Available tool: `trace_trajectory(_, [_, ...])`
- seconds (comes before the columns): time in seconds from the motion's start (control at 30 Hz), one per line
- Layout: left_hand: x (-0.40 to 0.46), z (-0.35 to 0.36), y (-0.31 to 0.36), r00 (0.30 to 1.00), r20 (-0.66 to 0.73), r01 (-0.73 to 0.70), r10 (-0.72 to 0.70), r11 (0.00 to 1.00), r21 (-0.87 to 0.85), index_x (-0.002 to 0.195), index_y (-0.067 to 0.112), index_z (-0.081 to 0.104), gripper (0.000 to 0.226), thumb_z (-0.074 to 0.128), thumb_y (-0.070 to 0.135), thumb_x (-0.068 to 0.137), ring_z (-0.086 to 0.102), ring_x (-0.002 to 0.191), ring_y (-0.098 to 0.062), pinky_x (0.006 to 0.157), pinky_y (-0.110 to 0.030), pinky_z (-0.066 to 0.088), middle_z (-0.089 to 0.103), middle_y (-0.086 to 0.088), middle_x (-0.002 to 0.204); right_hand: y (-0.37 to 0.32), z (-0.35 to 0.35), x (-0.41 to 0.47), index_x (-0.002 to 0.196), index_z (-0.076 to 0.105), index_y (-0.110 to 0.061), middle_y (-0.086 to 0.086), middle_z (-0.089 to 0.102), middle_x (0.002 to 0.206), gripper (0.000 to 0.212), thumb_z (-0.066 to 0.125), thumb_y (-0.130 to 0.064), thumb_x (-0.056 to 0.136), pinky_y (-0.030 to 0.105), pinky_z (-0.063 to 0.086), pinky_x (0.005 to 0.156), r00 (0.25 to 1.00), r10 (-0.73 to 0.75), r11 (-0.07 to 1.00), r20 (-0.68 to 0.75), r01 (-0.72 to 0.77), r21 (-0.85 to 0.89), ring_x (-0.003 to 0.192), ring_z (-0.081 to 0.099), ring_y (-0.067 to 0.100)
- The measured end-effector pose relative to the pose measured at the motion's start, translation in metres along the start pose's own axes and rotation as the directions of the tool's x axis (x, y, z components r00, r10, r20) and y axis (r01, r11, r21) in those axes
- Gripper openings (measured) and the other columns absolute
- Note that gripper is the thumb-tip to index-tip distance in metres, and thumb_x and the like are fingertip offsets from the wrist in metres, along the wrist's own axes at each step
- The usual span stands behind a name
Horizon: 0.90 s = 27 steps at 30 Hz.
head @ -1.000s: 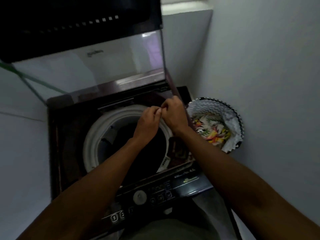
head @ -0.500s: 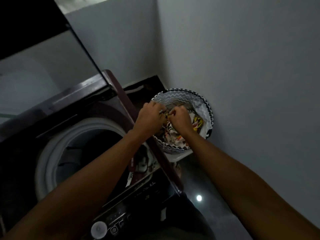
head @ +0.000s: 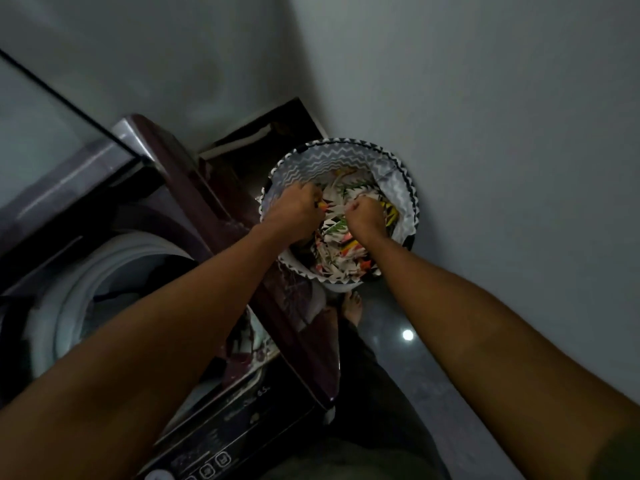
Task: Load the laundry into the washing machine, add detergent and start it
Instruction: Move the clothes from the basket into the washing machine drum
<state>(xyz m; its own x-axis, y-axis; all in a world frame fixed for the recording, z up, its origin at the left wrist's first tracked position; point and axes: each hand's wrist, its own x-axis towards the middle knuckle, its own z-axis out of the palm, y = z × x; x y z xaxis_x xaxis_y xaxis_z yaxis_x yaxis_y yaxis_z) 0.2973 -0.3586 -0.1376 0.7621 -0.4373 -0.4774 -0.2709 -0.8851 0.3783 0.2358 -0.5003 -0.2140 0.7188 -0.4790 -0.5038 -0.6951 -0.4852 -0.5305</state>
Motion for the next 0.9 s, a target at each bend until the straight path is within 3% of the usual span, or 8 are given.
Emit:
trace_trajectory(0.1, [0.017, 0.014, -0.001, 0.999, 0.032, 0.012, -0.013, 1.0, 0.02, 0.123, 0.012, 0.057, 0.042, 0.065, 0.032, 0.087, 0.05, 0.115, -0.033, 0.085, -0.035, 0.04, 0.055, -0.016, 0.123, 0.01, 0.007, 0.012, 0.063, 0.051, -0.013, 0.012, 0.055, 0.081, 0.026, 0.046, -0.013, 0.088, 0.028, 0.036, 0.06, 0.996, 0.084, 0.996, 0.027, -0.084, -0.011, 0.077, 0.056, 0.026])
trace_trajectory(0.17, [0.025, 0.023, -0.003, 0.999, 0.034, 0.025, -0.026, 0.999, 0.02, 0.128, 0.014, 0.055, 0.043, 0.062, 0.028, 0.088, 0.049, 0.118, -0.034, 0.091, -0.038, 0.042, 0.053, -0.016, 0.127, 0.011, 0.01, 0.019, 0.099, 0.068, -0.012, 0.018, 0.062, 0.11, 0.022, 0.048, -0.018, 0.09, 0.032, 0.047, 0.07, 0.973, 0.197, 0.98, 0.123, -0.196, -0.017, 0.102, 0.06, 0.031])
trace_trajectory(0.23, [0.028, 0.029, -0.002, 0.999, 0.049, 0.019, -0.02, 1.0, 0.023, 0.13, 0.015, 0.054, 0.043, 0.059, 0.024, 0.088, 0.049, 0.119, -0.034, 0.093, -0.039, 0.042, 0.052, -0.016, 0.128, 0.015, 0.015, 0.025, 0.139, 0.05, -0.022, 0.015, 0.046, 0.144, 0.046, 0.051, -0.022, 0.094, 0.038, 0.05, 0.088, 0.914, 0.328, 0.945, 0.24, -0.318, -0.081, 0.124, 0.051, 0.031])
trace_trajectory(0.3, [0.03, 0.033, -0.001, 0.996, 0.084, 0.017, -0.018, 1.0, 0.01, 0.131, 0.014, 0.053, 0.045, 0.059, 0.022, 0.088, 0.049, 0.119, -0.033, 0.094, -0.04, 0.042, 0.051, -0.015, 0.129, 0.025, 0.025, 0.035, 0.149, 0.029, -0.042, 0.011, 0.026, 0.158, 0.071, 0.057, -0.018, 0.087, 0.04, 0.056, 0.076, 0.854, 0.395, 0.915, 0.339, -0.397, -0.065, 0.118, 0.056, 0.031])
trace_trajectory(0.47, [0.031, 0.044, -0.007, 0.996, 0.089, -0.026, 0.026, 1.0, 0.002, 0.127, 0.015, 0.056, 0.052, 0.052, 0.034, 0.078, 0.052, 0.115, -0.033, 0.093, -0.045, 0.049, 0.054, -0.013, 0.125, 0.029, 0.027, 0.033, 0.144, 0.044, -0.022, 0.01, 0.06, 0.109, 0.065, 0.059, -0.001, 0.084, 0.043, 0.058, 0.066, 0.812, 0.415, 0.74, 0.41, -0.564, 0.368, 0.091, 0.064, 0.034])
trace_trajectory(0.57, [0.033, 0.051, -0.012, 0.996, 0.069, -0.048, 0.047, 0.999, 0.012, 0.126, 0.012, 0.057, 0.063, 0.043, 0.042, 0.073, 0.054, 0.113, -0.036, 0.091, -0.047, 0.05, 0.056, -0.016, 0.124, 0.022, 0.026, 0.037, 0.1, 0.073, -0.009, 0.008, 0.07, 0.084, 0.021, 0.059, -0.002, 0.086, 0.038, 0.057, 0.062, 0.861, 0.395, 0.66, 0.32, -0.508, 0.553, 0.076, 0.069, 0.032])
trace_trajectory(0.77, [0.027, 0.045, -0.012, 0.998, 0.05, 0.048, -0.044, 0.996, -0.081, 0.136, 0.005, 0.044, 0.062, 0.065, 0.025, 0.082, 0.047, 0.119, -0.039, 0.095, -0.045, 0.045, 0.044, -0.02, 0.131, -0.031, -0.005, 0.037, 0.066, 0.053, -0.008, 0.01, 0.051, 0.066, 0.019, 0.05, 0.001, 0.083, 0.032, 0.048, 0.055, 0.833, 0.351, 0.358, 0.429, -0.542, 0.76, 0.058, 0.05, 0.024])
trace_trajectory(0.9, [0.02, 0.038, -0.012, 0.983, -0.003, 0.18, -0.185, 0.958, -0.225, 0.153, 0.015, 0.018, 0.105, 0.082, 0.032, 0.072, 0.038, 0.131, -0.041, 0.106, -0.047, 0.037, 0.024, -0.019, 0.15, -0.074, -0.031, 0.015, 0.064, 0.04, -0.013, 0.008, 0.045, 0.065, 0.022, 0.043, -0.001, 0.082, 0.028, 0.048, 0.055, 0.778, 0.069, 0.158, 0.625, -0.627, 0.763, 0.053, 0.049, 0.023])
